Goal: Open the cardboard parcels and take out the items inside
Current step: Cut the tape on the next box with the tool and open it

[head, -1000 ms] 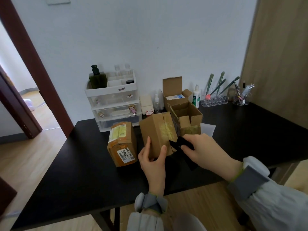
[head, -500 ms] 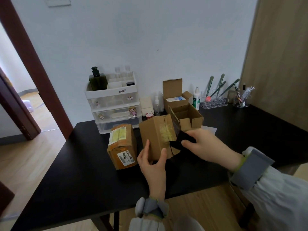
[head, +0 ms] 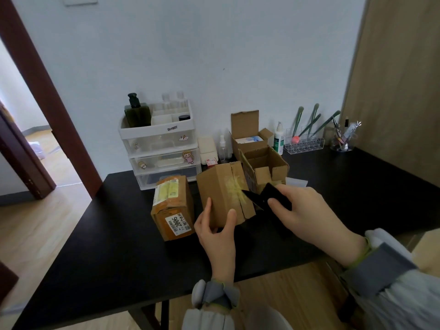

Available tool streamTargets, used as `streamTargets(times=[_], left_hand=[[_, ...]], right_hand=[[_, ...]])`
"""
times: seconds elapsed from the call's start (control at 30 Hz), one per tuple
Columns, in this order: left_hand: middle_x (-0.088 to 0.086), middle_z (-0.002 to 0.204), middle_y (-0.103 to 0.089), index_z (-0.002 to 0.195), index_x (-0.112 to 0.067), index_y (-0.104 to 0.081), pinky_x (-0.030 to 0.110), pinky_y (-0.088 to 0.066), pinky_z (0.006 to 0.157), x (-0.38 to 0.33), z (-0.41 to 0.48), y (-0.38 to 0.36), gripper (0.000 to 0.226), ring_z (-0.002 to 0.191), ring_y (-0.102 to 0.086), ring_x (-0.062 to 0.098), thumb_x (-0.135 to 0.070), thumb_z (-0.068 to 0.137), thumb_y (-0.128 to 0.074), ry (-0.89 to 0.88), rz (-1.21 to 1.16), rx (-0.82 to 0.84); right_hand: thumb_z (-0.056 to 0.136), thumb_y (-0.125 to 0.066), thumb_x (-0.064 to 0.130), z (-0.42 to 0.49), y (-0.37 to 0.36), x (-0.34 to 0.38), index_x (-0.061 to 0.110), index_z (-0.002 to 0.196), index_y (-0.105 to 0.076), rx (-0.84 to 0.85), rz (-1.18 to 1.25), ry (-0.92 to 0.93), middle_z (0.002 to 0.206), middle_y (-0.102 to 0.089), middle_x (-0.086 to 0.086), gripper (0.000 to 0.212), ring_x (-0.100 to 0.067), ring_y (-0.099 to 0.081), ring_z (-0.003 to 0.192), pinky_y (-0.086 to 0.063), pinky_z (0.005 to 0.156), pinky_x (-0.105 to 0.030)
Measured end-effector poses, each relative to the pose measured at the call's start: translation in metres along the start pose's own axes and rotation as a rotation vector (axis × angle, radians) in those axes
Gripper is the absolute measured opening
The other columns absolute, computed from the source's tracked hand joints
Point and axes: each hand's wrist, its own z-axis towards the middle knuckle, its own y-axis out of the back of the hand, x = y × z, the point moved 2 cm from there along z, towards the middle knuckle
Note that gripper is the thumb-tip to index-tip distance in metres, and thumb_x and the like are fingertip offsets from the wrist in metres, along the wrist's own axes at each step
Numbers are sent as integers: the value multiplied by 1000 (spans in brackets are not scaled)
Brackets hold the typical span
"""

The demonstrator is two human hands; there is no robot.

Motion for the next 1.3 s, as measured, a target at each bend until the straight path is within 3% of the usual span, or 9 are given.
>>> streamTargets(times=[0.23, 0.4, 0.53, 0.93, 1.03, 1.3], left_hand=[[-32, 116, -33, 108, -67, -46, 14, -34, 82, -2, 0, 0, 54, 104, -40, -11, -37, 74, -74, -7, -12, 2], [-32, 115, -33, 110, -67, -46, 10, -34, 78, -1, 1, 0, 55, 102, -40, -12, -37, 74, -75, 7, -20, -5], [-32, 115, -34, 109, -67, -47, 6, -37, 71, -1, 1, -1, 54, 102, -41, -14, -38, 74, -75, 7, -19, -12], [-30, 116, -36, 110, -65, -49, 10, -36, 80, 2, 1, 0, 55, 102, -40, -18, -35, 74, -76, -11, -2, -20], [-29, 117, -37, 108, -66, -49, 11, -37, 81, 2, 0, -1, 57, 104, -41, -16, -32, 73, -77, -34, 14, -11], [-30, 113, -36, 104, -68, -50, 11, -36, 80, 2, 1, 0, 58, 101, -40, -15, -28, 73, -77, -19, -15, -49]], right_hand=[[92, -53, 31, 3, -12, -2, 30, 91, -57, 5, -13, 3, 72, -62, 8, 5, -3, -62, 62, -52, 54, -22], [92, -52, 33, -3, -16, -1, 30, 97, -58, -17, -106, 63, 65, -55, 16, 8, 1, -57, 57, -41, 49, -13], [92, -52, 33, -9, -21, 0, 29, 101, -59, -46, -111, 63, 68, -56, 16, 12, 1, -57, 57, -44, 49, -14], [92, -53, 31, -6, -17, 7, 27, 104, -60, 1, -122, 54, 72, -58, 16, 14, -1, -61, 63, -51, 56, -16], [92, -54, 28, 4, -9, 8, 27, 101, -61, 22, -100, 9, 68, -54, 18, 12, 3, -56, 61, -43, 52, -13], [94, -50, 23, 23, -8, 30, 18, 106, -62, 61, -156, 49, 84, -61, 4, 18, -14, -61, 77, -48, 64, -23]])
